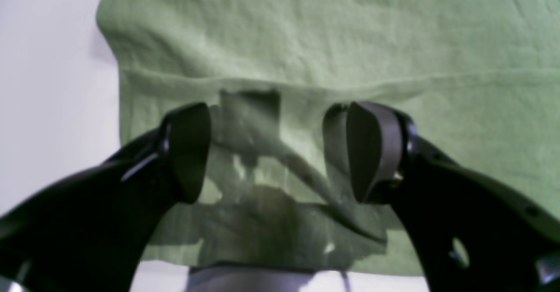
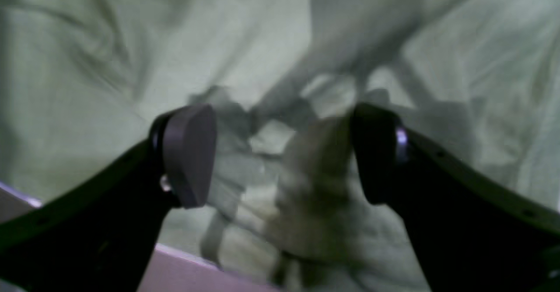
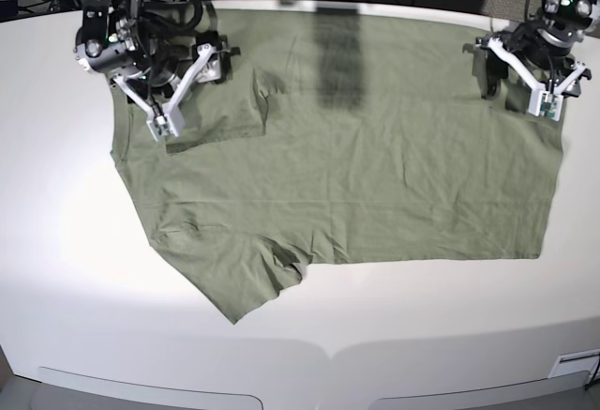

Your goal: Fold the T-shirt properly

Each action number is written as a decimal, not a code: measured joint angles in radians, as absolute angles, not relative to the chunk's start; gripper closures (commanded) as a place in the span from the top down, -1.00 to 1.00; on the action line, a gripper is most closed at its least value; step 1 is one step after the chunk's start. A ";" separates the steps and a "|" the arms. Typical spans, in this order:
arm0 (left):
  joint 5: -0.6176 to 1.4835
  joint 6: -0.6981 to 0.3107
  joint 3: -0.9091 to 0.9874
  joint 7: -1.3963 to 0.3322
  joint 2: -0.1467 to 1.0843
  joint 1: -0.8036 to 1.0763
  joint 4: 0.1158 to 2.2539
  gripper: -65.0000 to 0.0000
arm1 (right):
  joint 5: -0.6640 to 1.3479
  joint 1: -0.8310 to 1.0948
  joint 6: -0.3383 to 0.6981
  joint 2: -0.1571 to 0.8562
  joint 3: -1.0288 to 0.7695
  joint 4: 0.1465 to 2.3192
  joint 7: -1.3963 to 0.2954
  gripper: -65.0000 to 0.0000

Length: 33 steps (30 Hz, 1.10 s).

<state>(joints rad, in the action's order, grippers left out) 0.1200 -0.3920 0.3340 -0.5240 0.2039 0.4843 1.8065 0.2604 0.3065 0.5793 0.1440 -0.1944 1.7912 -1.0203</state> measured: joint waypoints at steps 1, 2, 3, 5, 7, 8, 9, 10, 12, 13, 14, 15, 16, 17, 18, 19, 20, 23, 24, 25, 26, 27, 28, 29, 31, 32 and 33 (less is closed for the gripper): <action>0.120 -0.392 0.334 -0.524 0.202 0.484 1.800 0.40 | 0.260 0.302 0.581 0.145 -0.196 1.771 -1.017 0.46; 0.120 -0.392 0.334 -0.523 0.198 0.482 1.788 0.40 | 0.261 0.297 0.581 0.147 -0.196 1.746 -0.987 0.46; 0.120 -0.392 0.334 -0.523 0.192 0.482 1.773 0.40 | 0.260 0.296 0.582 0.149 -0.196 1.725 -0.960 0.46; 0.120 -0.392 0.334 -0.517 0.172 0.482 1.731 0.40 | 0.260 0.289 0.586 0.168 -0.196 1.697 -0.955 0.46; 0.132 -0.393 0.334 -0.496 0.160 0.485 1.692 0.40 | 0.265 0.277 0.588 0.188 -0.196 1.673 -0.944 0.46; 0.134 -0.392 0.334 -0.496 0.157 0.484 1.686 0.40 | 0.273 0.277 0.592 0.205 -0.192 1.664 -0.933 0.46; 0.134 -0.392 0.334 -0.496 0.154 0.482 1.682 0.40 | 0.292 0.278 0.596 0.220 -0.192 1.657 -0.924 0.46; 0.139 -0.392 0.334 -0.496 0.147 0.482 1.682 0.40 | 0.294 0.279 0.596 0.234 -0.191 1.651 -0.922 0.46; 0.167 -0.392 0.334 -0.492 0.135 0.485 1.682 0.40 | 0.299 0.278 0.596 0.260 -0.190 1.642 -0.917 0.46; 0.189 -0.391 0.334 -0.498 0.132 0.485 1.682 0.40 | 0.299 0.278 0.595 0.269 -0.190 1.638 -0.915 0.46; 0.205 -0.391 0.335 -0.505 0.130 0.484 1.682 0.40 | 0.299 0.279 0.591 0.279 -0.190 1.636 -0.912 0.46; 0.223 -0.392 0.335 -0.509 0.123 0.485 1.683 0.40 | 0.299 0.280 0.588 0.286 -0.190 1.635 -0.912 0.46; 0.236 -0.392 0.336 -0.521 0.117 0.485 1.684 0.40 | 0.298 0.281 0.587 0.294 -0.190 1.635 -0.914 0.46; 0.237 -0.393 0.335 -0.525 0.113 0.485 1.686 0.40 | 0.297 0.282 0.584 0.298 -0.190 1.635 -0.920 0.46; 0.237 -0.393 0.336 -0.526 0.110 0.485 1.687 0.40 | 0.297 0.283 0.583 0.302 -0.191 1.635 -0.920 0.46; 0.237 -0.393 0.336 -0.525 0.107 0.487 1.687 0.40 | 0.297 0.283 0.583 0.303 -0.193 1.635 -0.921 0.46; 0.238 -0.394 0.335 -0.523 0.105 0.491 1.687 0.40 | 0.281 0.283 0.583 0.302 -0.197 1.635 -0.921 0.46; 0.283 -0.397 0.335 -0.524 0.105 0.501 1.689 0.40 | 0.262 0.282 0.583 0.302 -0.215 1.635 -0.937 0.46; 0.302 -0.397 0.336 -0.529 0.105 0.501 1.689 0.40 | 0.261 0.283 0.583 0.302 -0.224 1.635 -0.941 0.46; 0.312 -0.397 0.337 -0.535 0.105 0.501 1.689 0.40 | 0.260 0.283 0.583 0.302 -0.231 1.635 -0.944 0.46; 0.312 -0.399 0.337 -0.535 0.102 0.501 1.689 0.40 | 0.260 0.283 0.583 0.302 -0.238 1.635 -0.948 0.46; 0.312 -0.400 0.337 -0.535 0.097 0.501 1.692 0.40 | 0.260 0.283 0.582 0.302 -0.243 1.635 -0.952 0.46; 0.311 -0.414 0.337 -0.535 0.095 0.501 1.695 0.40 | 0.260 0.283 0.581 0.302 -0.249 1.635 -0.960 0.46; 0.312 -0.425 0.337 -0.543 0.094 0.501 1.697 0.40 | 0.256 0.283 0.581 0.303 -0.252 1.635 -0.966 0.46; 0.312 -0.426 0.336 -0.560 0.094 0.501 1.711 0.40 | 0.253 0.283 0.580 0.303 -0.256 1.635 -0.971 0.46; 0.311 -0.426 0.335 -0.569 0.094 0.503 1.721 0.40 | 0.253 0.283 0.580 0.304 -0.256 1.635 -0.973 0.46; 0.308 -0.425 0.335 -0.590 0.094 0.505 1.735 0.40 | 0.263 0.283 0.580 0.305 -0.256 1.635 -0.975 0.46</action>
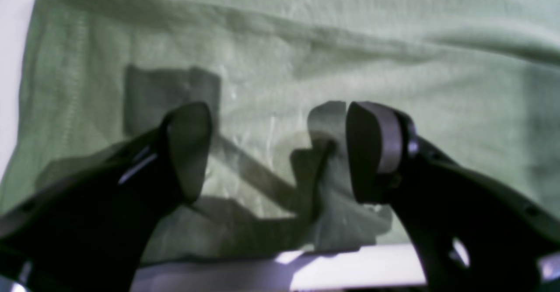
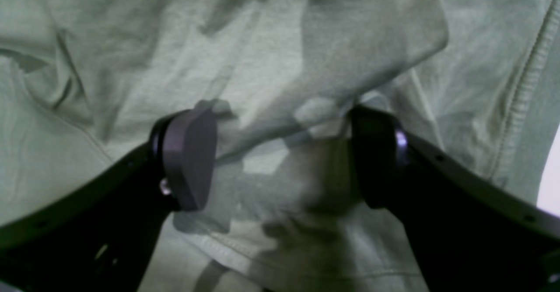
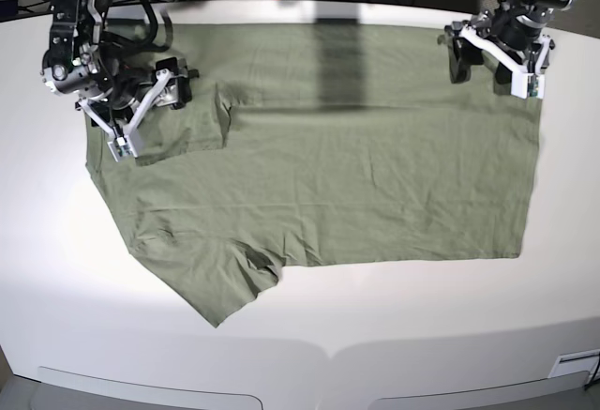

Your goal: Fold the T-shirt properly

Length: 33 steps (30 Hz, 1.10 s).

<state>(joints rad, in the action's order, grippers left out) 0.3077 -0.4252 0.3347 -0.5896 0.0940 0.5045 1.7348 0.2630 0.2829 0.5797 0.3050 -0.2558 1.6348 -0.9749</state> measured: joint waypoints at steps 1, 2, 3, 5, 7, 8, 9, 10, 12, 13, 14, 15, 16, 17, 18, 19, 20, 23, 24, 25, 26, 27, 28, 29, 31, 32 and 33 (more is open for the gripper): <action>0.308 -0.426 0.335 -0.613 0.094 0.507 1.747 0.40 | 0.267 0.283 0.576 0.305 -0.257 1.635 -0.983 0.46; 0.306 -0.425 0.335 -0.634 0.094 0.508 1.760 0.40 | 0.271 0.284 0.576 0.306 -0.258 1.635 -0.986 0.46; 0.304 -0.425 0.335 -0.643 0.094 0.511 1.771 0.40 | 0.279 0.287 0.573 0.308 -0.259 1.635 -0.984 0.46; 0.303 -0.426 0.334 -0.660 0.094 0.521 1.787 0.40 | 0.282 0.302 0.574 0.311 -0.262 1.635 -0.969 0.46; 0.292 -0.424 0.334 -0.659 0.094 0.535 1.803 0.40 | 0.283 0.314 0.574 0.311 -0.262 1.636 -0.956 0.46; 0.292 -0.424 0.334 -0.653 0.097 0.536 1.808 0.40 | 0.283 0.316 0.574 0.311 -0.263 1.636 -0.955 0.46; 0.291 -0.422 0.334 -0.639 0.097 0.535 1.813 0.40 | 0.284 0.316 0.575 0.311 -0.263 1.636 -0.955 0.46; 0.292 -0.422 0.334 -0.622 0.097 0.531 1.819 0.40 | 0.284 0.316 0.574 0.311 -0.263 1.636 -0.955 0.46; 0.294 -0.422 0.334 -0.601 0.097 0.523 1.831 0.40 | 0.284 0.316 0.574 0.311 -0.263 1.636 -0.955 0.46; 0.293 -0.422 0.334 -0.598 0.098 0.521 1.831 0.40 | 0.284 0.316 0.574 0.311 -0.263 1.636 -0.955 0.46; 0.292 -0.422 0.334 -0.597 0.097 0.521 1.831 0.40 | 0.286 0.316 0.574 0.311 -0.263 1.637 -0.955 0.46; 0.292 -0.422 0.334 -0.597 0.097 0.524 1.831 0.40 | 0.286 0.316 0.574 0.311 -0.263 1.641 -0.956 0.46; 0.292 -0.422 0.334 -0.587 0.097 0.526 1.831 0.40 | 0.286 0.317 0.574 0.311 -0.263 1.649 -0.963 0.46; 0.293 -0.422 0.334 -0.577 0.097 0.524 1.831 0.40 | 0.291 0.319 0.572 0.311 -0.263 1.658 -0.974 0.46; 0.292 -0.422 0.334 -0.579 0.097 0.516 1.831 0.40 | 0.292 0.323 0.572 0.311 -0.263 1.672 -0.996 0.46; 0.292 -0.422 0.334 -0.579 0.097 0.506 1.831 0.40 | 0.294 0.326 0.568 0.310 -0.263 1.686 -1.015 0.46; 0.293 -0.422 0.334 -0.579 0.097 0.495 1.831 0.40 | 0.294 0.329 0.565 0.311 -0.263 1.701 -1.028 0.46; 0.260 -0.422 0.334 -0.579 0.097 0.482 1.868 0.40 | 0.290 0.329 0.561 0.310 -0.261 1.738 -1.059 0.46; 0.238 -0.422 0.334 -0.581 0.098 0.482 1.890 0.40 | 0.289 0.321 0.562 0.308 -0.261 1.748 -1.069 0.46; 0.228 -0.421 0.334 -0.583 0.101 0.483 1.911 0.40 | 0.290 0.316 0.561 0.307 -0.260 1.757 -1.075 0.46; 0.225 -0.422 0.335 -0.583 0.105 0.483 1.934 0.40 | 0.290 0.313 0.561 0.307 -0.260 1.761 -1.075 0.46; 0.229 -0.422 0.334 -0.580 0.112 0.482 1.956 0.40 | 0.290 0.301 0.563 0.307 -0.259 1.761 -1.082 0.46; 0.229 -0.426 0.334 -0.578 0.121 0.482 1.975 0.40 | 0.290 0.288 0.562 0.307 -0.259 1.761 -1.090 0.46; 0.229 -0.426 0.334 -0.577 0.129 0.482 1.990 0.40 | 0.290 0.274 0.561 0.307 -0.259 1.761 -1.091 0.46; 0.229 -0.426 0.334 -0.577 0.136 0.482 2.000 0.40 | 0.290 0.245 0.561 0.307 -0.259 1.761 -1.090 0.46; 0.228 -0.426 0.334 -0.580 0.136 0.482 2.000 0.40 | 0.290 0.234 0.561 0.307 -0.259 1.761 -1.090 0.46; 0.226 -0.425 0.334 -0.580 0.136 0.482 2.000 0.40 | 0.290 0.223 0.561 0.307 -0.259 1.761 -1.090 0.46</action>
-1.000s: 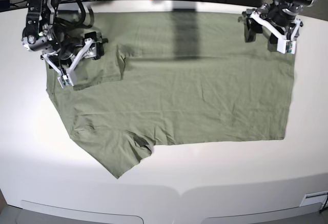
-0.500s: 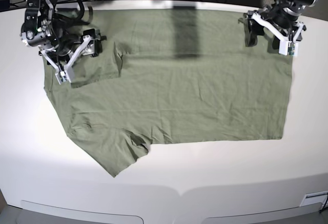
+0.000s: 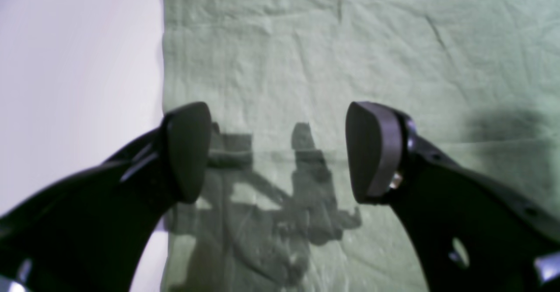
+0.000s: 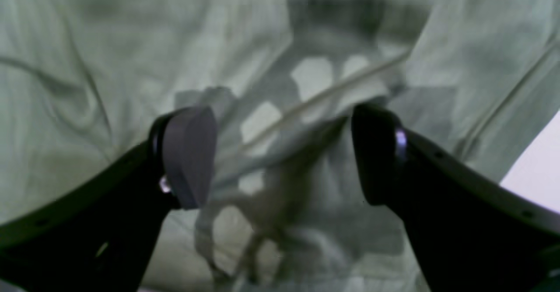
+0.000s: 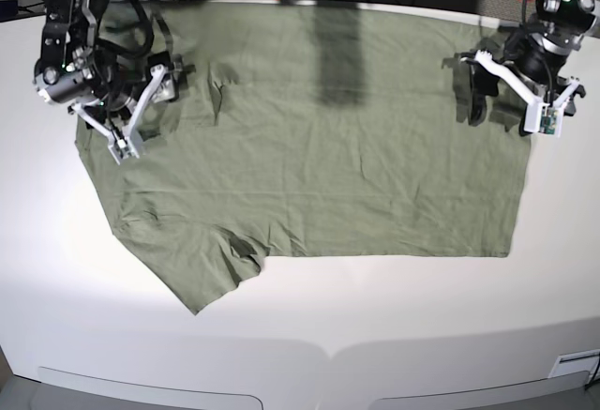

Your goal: Fold the T-shirt properly

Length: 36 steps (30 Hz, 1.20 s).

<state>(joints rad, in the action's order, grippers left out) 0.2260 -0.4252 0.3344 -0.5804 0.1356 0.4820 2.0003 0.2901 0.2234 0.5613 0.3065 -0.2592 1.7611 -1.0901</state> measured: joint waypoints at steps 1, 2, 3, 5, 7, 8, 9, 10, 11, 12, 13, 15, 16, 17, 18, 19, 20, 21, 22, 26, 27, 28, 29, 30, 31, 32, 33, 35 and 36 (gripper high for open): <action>0.226 -0.426 0.334 -0.580 0.136 0.482 2.000 0.40 | 0.290 0.215 0.561 0.304 -0.259 1.761 -1.090 0.46; 0.226 -0.426 0.334 -0.579 0.136 0.482 2.000 0.40 | 0.290 0.213 0.561 0.305 -0.259 1.761 -1.090 0.46; 0.226 -0.425 0.334 -0.580 0.136 0.482 2.000 0.40 | 0.290 0.213 0.561 0.305 -0.259 1.761 -1.092 0.46; 0.226 -0.425 0.334 -0.580 0.136 0.482 2.000 0.40 | 0.290 0.217 0.561 0.301 -0.259 1.761 -1.106 0.46; 0.226 -0.425 0.334 -0.579 0.136 0.482 2.000 0.40 | 0.290 0.223 0.561 0.296 -0.259 1.755 -1.105 0.46; 0.226 -0.426 0.334 -0.579 0.136 0.482 2.000 0.40 | 0.290 0.225 0.562 0.292 -0.259 1.749 -1.105 0.46; 0.226 -0.425 0.334 -0.580 0.136 0.482 2.000 0.40 | 0.290 0.228 0.561 0.290 -0.259 1.741 -1.101 0.46; 0.226 -0.425 0.334 -0.580 0.136 0.482 2.000 0.40 | 0.290 0.231 0.562 0.290 -0.259 1.732 -1.100 0.46; 0.226 -0.425 0.334 -0.579 0.136 0.482 2.000 0.40 | 0.287 0.233 0.561 0.287 -0.259 1.722 -1.090 0.46; 0.226 -0.426 0.334 -0.580 0.136 0.482 2.000 0.40 | 0.288 0.234 0.561 0.287 -0.259 1.713 -1.073 0.46; 0.226 -0.425 0.334 -0.580 0.136 0.482 2.000 0.40 | 0.289 0.232 0.562 0.288 -0.259 1.701 -1.065 0.46; 0.226 -0.425 0.334 -0.580 0.136 0.482 2.000 0.40 | 0.286 0.227 0.562 0.288 -0.260 1.670 -1.031 0.46; 0.226 -0.425 0.334 -0.580 0.136 0.482 2.000 0.40 | 0.281 0.224 0.562 0.288 -0.260 1.653 -1.013 0.46; 0.226 -0.425 0.334 -0.580 0.136 0.482 2.000 0.40 | 0.274 0.215 0.562 0.288 -0.260 1.636 -0.999 0.46; 0.226 -0.426 0.334 -0.579 0.136 0.482 2.000 0.40 | 0.274 0.201 0.562 0.288 -0.261 1.623 -1.000 0.46; 0.226 -0.425 0.334 -0.579 0.136 0.482 2.000 0.40 | 0.274 0.185 0.562 0.289 -0.261 1.608 -1.000 0.46; 0.226 -0.426 0.334 -0.579 0.136 0.482 2.000 0.40 | 0.274 0.170 0.562 0.289 -0.261 1.601 -1.008 0.46; 0.226 -0.425 0.334 -0.579 0.136 0.482 2.000 0.40 | 0.274 0.158 0.561 0.290 -0.261 1.600 -1.021 0.46; 0.226 -0.425 0.334 -0.579 0.136 0.482 2.000 0.40 | 0.288 0.150 0.561 0.290 -0.261 1.599 -1.030 0.46; 0.226 -0.425 0.334 -0.579 0.136 0.482 2.000 0.40 | 0.336 0.133 0.561 0.290 -0.261 1.600 -1.042 0.46; 0.226 -0.426 0.334 -0.579 0.136 0.482 2.000 0.40 | 0.336 0.131 0.561 0.290 -0.261 1.606 -1.049 0.46; 0.226 -0.425 0.334 -0.579 0.136 0.482 2.000 0.40 | 0.335 0.131 0.561 0.290 -0.261 1.616 -1.053 0.46; 0.226 -0.425 0.334 -0.579 0.136 0.482 2.000 0.40 | 0.336 0.133 0.560 0.290 -0.261 1.628 -1.055 0.46; 0.226 -0.425 0.334 -0.579 0.136 0.482 2.000 0.40 | 0.336 0.133 0.561 0.290 -0.261 1.639 -1.059 0.46; 0.226 -0.425 0.334 -0.579 0.136 0.482 2.000 0.40 | 0.338 0.133 0.561 0.287 -0.260 1.650 -1.066 0.46; 0.226 -0.425 0.334 -0.579 0.136 0.482 2.000 0.40 | 0.340 0.130 0.561 0.284 -0.259 1.661 -1.064 0.46; 0.226 -0.425 0.334 -0.579 0.136 0.482 2.000 0.40 | 0.340 0.124 0.561 0.282 -0.259 1.672 -1.065 0.46; 0.226 -0.426 0.334 -0.579 0.136 0.482 2.000 0.40 | 0.340 0.112 0.561 0.283 -0.259 1.691 -1.064 0.46; 0.226 -0.426 0.334 -0.579 0.136 0.482 2.000 0.40 | 0.340 0.107 0.561 0.283 -0.259 1.697 -1.064 0.46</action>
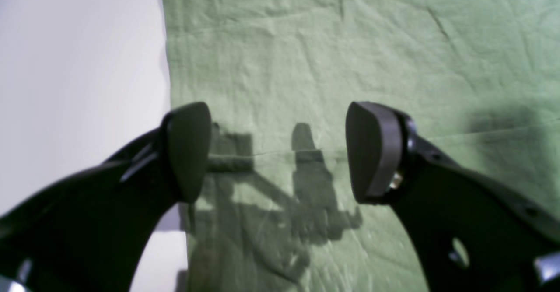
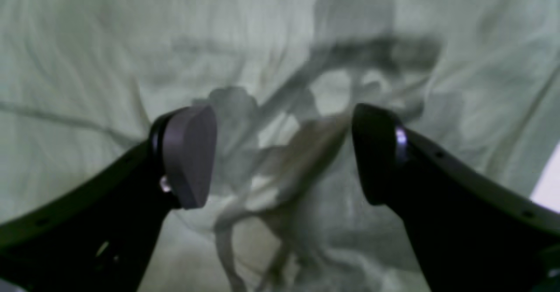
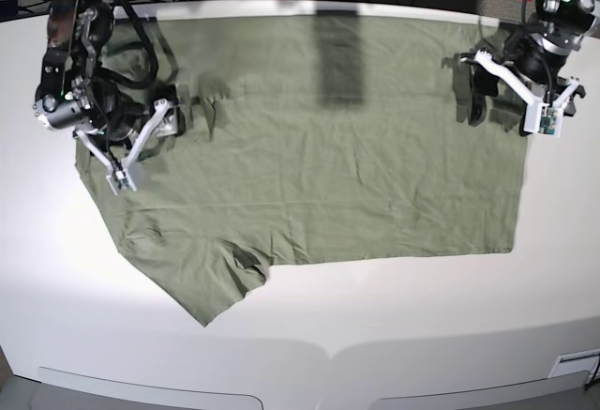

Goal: Fold the T-shirt properly
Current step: 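Move both grippers out to the shirt's hem corners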

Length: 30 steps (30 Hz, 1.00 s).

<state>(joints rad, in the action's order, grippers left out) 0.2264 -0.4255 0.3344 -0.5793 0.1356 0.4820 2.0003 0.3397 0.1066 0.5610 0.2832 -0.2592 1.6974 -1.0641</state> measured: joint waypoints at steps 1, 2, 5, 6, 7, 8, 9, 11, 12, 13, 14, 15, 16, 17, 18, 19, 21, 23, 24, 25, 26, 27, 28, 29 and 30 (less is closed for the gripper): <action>0.226 -0.426 0.334 -0.576 0.136 0.482 2.000 0.40 | 0.340 0.102 0.561 0.284 -0.259 1.702 -1.064 0.46; 0.226 -0.426 0.334 -0.576 0.136 0.482 2.000 0.40 | 0.340 0.099 0.561 0.283 -0.259 1.705 -1.064 0.46; 0.228 -0.425 0.334 -0.544 0.136 0.482 2.000 0.40 | 0.340 0.080 0.561 0.282 -0.259 1.706 -1.072 0.46; 0.226 -0.425 0.334 -0.527 0.136 0.482 2.000 0.40 | 0.340 0.071 0.561 0.283 -0.259 1.706 -1.072 0.46; 0.226 -0.426 0.334 -0.503 0.136 0.482 2.000 0.40 | 0.340 0.061 0.561 0.283 -0.259 1.706 -1.072 0.46; 0.226 -0.425 0.334 -0.477 0.136 0.482 2.000 0.40 | 0.340 0.051 0.561 0.283 -0.259 1.706 -1.071 0.46; 0.226 -0.425 0.334 -0.467 0.136 0.482 2.000 0.40 | 0.340 0.041 0.561 0.283 -0.259 1.707 -1.071 0.46; 0.226 -0.426 0.334 -0.467 0.136 0.482 2.000 0.40 | 0.340 0.023 0.561 0.282 -0.259 1.707 -1.072 0.46; 0.226 -0.426 0.334 -0.468 0.136 0.482 2.000 0.40 | 0.340 0.013 0.561 0.282 -0.259 1.707 -1.072 0.46; 0.226 -0.426 0.334 -0.467 0.136 0.482 2.000 0.40 | 0.340 0.002 0.561 0.282 -0.259 1.707 -1.072 0.46; 0.226 -0.425 0.334 -0.451 0.136 0.482 2.000 0.40 | 0.340 -0.007 0.561 0.283 -0.259 1.707 -1.072 0.46; 0.226 -0.425 0.334 -0.423 0.136 0.480 2.000 0.40 | 0.343 -0.017 0.561 0.283 -0.259 1.707 -1.071 0.46; 0.226 -0.426 0.334 -0.396 0.136 0.477 2.000 0.40 | 0.343 -0.026 0.561 0.283 -0.259 1.707 -1.065 0.46; 0.227 -0.425 0.334 -0.393 0.136 0.470 2.001 0.40 | 0.347 -0.036 0.561 0.282 -0.259 1.707 -1.055 0.46; 0.225 -0.426 0.334 -0.404 0.136 0.461 2.000 0.40 | 0.367 -0.043 0.561 0.283 -0.259 1.707 -1.052 0.46; 0.226 -0.426 0.334 -0.430 0.135 0.446 2.000 0.40 | 0.400 -0.052 0.561 0.283 -0.259 1.707 -1.052 0.46; 0.226 -0.426 0.334 -0.495 0.136 0.411 2.000 0.40 | 0.463 -0.065 0.560 0.283 -0.259 1.708 -1.051 0.46; 0.226 -0.425 0.334 -0.521 0.136 0.377 2.000 0.40 | 0.530 -0.070 0.559 0.282 -0.259 1.708 -1.030 0.46; 0.226 -0.426 0.335 -0.522 0.136 0.360 2.000 0.40 | 0.558 -0.069 0.558 0.282 -0.259 1.708 -1.011 0.46; 0.226 -0.426 0.336 -0.528 0.136 0.340 2.000 0.40 | 0.583 -0.069 0.558 0.282 -0.259 1.708 -1.000 0.46; 0.226 -0.426 0.336 -0.528 0.136 0.317 1.996 0.40 | 0.596 -0.070 0.558 0.282 -0.259 1.708 -0.995 0.46; 0.226 -0.427 0.335 -0.529 0.139 0.291 1.985 0.40 | 0.607 -0.072 0.558 0.283 -0.259 1.708 -0.995 0.46; 0.228 -0.428 0.334 -0.528 0.144 0.265 1.967 0.40 | 0.607 -0.073 0.558 0.283 -0.259 1.708 -0.995 0.46; 0.228 -0.428 0.334 -0.528 0.151 0.242 1.950 0.40 | 0.606 -0.076 0.558 0.283 -0.259 1.708 -0.996 0.46; 0.230 -0.430 0.334 -0.528 0.162 0.221 1.927 0.40 | 0.607 -0.079 0.558 0.283 -0.259 1.708 -0.996 0.46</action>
